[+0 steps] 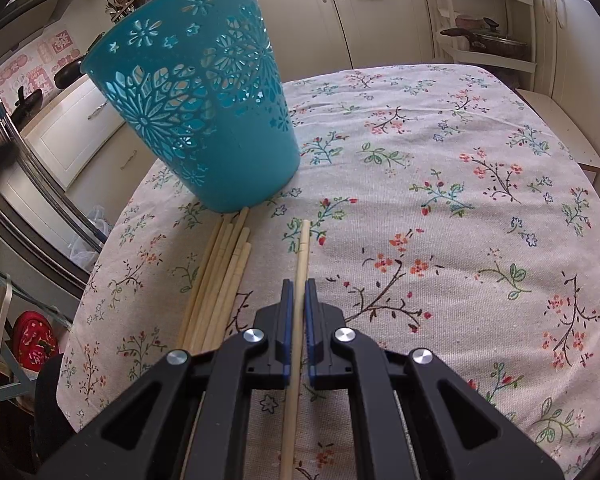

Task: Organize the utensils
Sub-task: 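Lift the skewer over the teal cup and open the left gripper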

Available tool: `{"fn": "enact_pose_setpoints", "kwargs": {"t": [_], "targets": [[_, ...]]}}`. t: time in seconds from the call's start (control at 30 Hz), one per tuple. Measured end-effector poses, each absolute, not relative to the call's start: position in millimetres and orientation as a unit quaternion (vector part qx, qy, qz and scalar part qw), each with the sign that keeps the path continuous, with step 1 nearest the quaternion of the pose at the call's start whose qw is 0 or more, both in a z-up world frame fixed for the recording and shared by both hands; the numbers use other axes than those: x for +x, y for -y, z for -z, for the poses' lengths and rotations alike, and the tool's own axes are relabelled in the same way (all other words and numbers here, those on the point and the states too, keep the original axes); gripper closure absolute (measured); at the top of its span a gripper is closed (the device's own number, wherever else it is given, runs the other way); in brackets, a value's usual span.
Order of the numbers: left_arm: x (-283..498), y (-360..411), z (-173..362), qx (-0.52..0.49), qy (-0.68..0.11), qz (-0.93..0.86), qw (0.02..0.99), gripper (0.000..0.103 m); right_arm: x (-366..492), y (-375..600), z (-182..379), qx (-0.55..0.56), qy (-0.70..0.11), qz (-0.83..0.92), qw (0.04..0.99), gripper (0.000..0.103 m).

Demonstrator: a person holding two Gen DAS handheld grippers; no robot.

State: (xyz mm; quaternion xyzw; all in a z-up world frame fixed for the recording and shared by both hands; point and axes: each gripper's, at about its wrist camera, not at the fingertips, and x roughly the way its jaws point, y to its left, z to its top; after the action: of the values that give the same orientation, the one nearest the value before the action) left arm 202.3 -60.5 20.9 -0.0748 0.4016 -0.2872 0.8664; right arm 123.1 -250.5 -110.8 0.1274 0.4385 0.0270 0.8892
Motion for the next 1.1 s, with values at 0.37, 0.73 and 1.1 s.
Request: {"fn": "enact_pose_setpoints", "kwargs": {"t": [0.37,0.73,1.1], "targets": [[276.3,81.1,-115.6,-0.106,-0.209,0.174,0.957,0.098,122.5,251.2,111.5,0.132,-0.437,-0.029,0.889,0.097],[324.0,116.6,-65.7,-0.080,-0.211,0.121,0.967,0.098,122.9,253.9,112.0,0.146,-0.436,-0.034,0.887,0.097],[283.9,90.0,-21.4,-0.042,-0.255,0.099,0.961,0.072,123.0,253.9,112.3,0.152,-0.435,-0.041,0.887,0.091]]}}
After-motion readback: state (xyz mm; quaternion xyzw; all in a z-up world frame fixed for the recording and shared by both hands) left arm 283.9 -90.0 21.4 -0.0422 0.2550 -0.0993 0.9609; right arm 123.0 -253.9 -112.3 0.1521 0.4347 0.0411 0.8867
